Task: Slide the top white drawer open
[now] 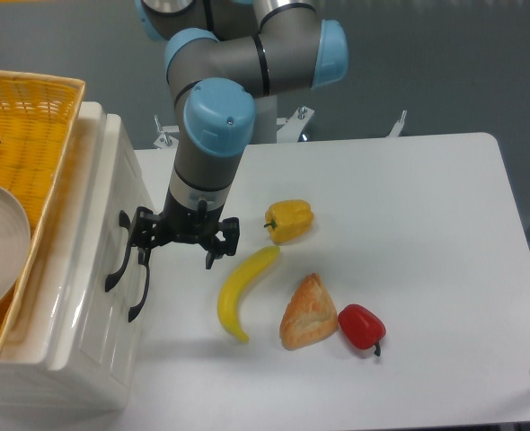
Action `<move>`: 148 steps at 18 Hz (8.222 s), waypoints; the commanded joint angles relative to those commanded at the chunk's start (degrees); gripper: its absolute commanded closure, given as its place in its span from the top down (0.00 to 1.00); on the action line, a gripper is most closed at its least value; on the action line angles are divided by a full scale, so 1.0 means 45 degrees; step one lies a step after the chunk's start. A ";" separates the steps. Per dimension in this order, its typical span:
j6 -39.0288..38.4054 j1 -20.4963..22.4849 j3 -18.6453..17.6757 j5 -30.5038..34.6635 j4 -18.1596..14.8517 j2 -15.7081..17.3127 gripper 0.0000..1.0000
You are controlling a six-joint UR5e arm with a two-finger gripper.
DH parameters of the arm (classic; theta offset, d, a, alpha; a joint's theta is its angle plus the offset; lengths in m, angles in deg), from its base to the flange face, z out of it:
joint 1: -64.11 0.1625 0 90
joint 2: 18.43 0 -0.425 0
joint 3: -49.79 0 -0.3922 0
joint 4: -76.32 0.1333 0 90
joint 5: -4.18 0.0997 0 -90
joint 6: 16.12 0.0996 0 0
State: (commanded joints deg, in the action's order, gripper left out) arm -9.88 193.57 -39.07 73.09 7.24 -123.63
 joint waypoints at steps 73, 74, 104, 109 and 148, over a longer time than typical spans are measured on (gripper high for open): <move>0.0858 -0.0274 0.0000 0.1074 -0.1348 -0.0117 1.00; 0.0858 -0.0255 0.0000 0.1094 -0.1328 -0.0117 1.00; 0.1542 0.1112 0.0274 0.1426 -0.1387 -0.0196 1.00; 0.1542 0.1327 0.0215 0.1426 -0.1387 -0.0176 1.00; 0.1522 0.2323 0.0156 0.0215 -0.1426 -0.0254 1.00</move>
State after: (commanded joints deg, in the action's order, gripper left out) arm -3.03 204.03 -38.37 74.05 0.82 -124.77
